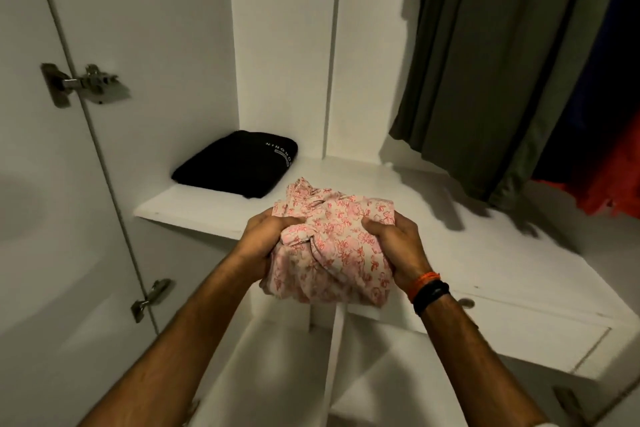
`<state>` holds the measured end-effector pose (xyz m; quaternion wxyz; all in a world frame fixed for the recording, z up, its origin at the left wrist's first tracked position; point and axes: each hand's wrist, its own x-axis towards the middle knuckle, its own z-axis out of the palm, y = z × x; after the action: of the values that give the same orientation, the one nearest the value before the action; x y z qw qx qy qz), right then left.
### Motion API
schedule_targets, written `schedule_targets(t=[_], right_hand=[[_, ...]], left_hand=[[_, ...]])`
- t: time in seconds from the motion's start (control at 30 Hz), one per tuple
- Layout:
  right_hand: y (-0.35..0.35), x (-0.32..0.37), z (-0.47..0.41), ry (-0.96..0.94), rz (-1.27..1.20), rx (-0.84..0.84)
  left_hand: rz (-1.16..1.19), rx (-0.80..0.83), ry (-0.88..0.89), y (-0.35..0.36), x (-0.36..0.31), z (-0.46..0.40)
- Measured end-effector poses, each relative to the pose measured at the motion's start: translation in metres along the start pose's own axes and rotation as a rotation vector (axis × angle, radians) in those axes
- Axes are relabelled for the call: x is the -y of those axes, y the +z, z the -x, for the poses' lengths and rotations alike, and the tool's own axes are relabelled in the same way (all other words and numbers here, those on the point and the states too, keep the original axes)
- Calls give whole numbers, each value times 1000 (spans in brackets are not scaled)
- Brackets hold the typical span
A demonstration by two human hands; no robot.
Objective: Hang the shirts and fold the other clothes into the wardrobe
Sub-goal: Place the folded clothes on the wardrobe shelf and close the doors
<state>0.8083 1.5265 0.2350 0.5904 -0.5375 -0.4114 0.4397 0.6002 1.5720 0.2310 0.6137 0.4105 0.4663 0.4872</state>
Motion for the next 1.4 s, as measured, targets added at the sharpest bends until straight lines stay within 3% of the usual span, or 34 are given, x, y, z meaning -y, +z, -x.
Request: schedule_targets(t=[0.4, 0.63, 0.7, 0.77, 0.83, 1.0, 1.17, 1.27, 1.33, 1.4], right_hand=[[36, -18, -210, 91, 13, -65], [52, -1, -323, 7, -31, -137], [48, -11, -344, 79, 163, -187], [43, -24, -353, 208, 531, -220], [39, -36, -359, 216, 669, -237], [30, -43, -367, 162, 695, -274], [24, -47, -365, 106, 707, -205], [28, -48, -364, -98, 1113, -253], [34, -50, -363, -287, 1251, -196], [39, -57, -365, -326, 1281, -56]], left_hand=[[-80, 90, -50, 12, -20, -228], [-131, 95, -30, 30, -65, -346], [-272, 77, -126, 29, -62, -371], [-405, 44, -164, 26, -49, -386], [-479, -23, -114, 28, -38, -395], [-727, -17, -22, 37, -31, -408], [-940, -79, 27, 40, -27, -413], [-1211, -144, 282, 44, -28, -404], [-1255, -56, 560, 48, -27, -401], [-1238, 174, 611, 49, -18, -401]])
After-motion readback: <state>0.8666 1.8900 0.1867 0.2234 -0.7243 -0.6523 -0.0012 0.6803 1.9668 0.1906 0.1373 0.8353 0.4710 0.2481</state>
